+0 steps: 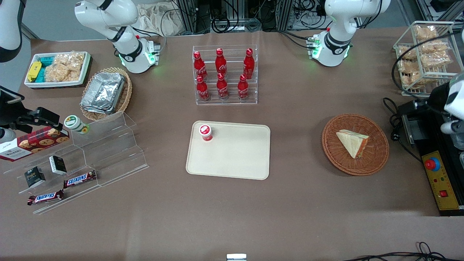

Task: Place sandwich from basket to tray
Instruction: 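Move the left gripper down over the wrapped sandwich in the wicker basket, then close the left gripper on the wrapped sandwich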

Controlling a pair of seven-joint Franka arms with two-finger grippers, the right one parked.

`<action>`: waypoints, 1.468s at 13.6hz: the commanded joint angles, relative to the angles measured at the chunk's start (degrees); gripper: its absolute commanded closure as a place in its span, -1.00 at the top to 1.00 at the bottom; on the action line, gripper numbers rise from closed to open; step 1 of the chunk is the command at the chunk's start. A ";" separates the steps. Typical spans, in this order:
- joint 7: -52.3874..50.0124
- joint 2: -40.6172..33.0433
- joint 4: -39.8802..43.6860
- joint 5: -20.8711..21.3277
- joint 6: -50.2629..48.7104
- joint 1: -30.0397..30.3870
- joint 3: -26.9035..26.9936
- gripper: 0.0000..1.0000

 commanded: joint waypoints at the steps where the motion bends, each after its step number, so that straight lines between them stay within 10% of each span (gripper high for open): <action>1: 0.16 0.88 -4.85 -2.14 5.23 1.28 -0.32 1.00; 16: 0.16 15.47 -20.24 -9.09 33.19 0.93 -1.29 0.98; 20: 0.07 15.21 -19.80 -9.27 32.50 1.02 -1.38 -0.17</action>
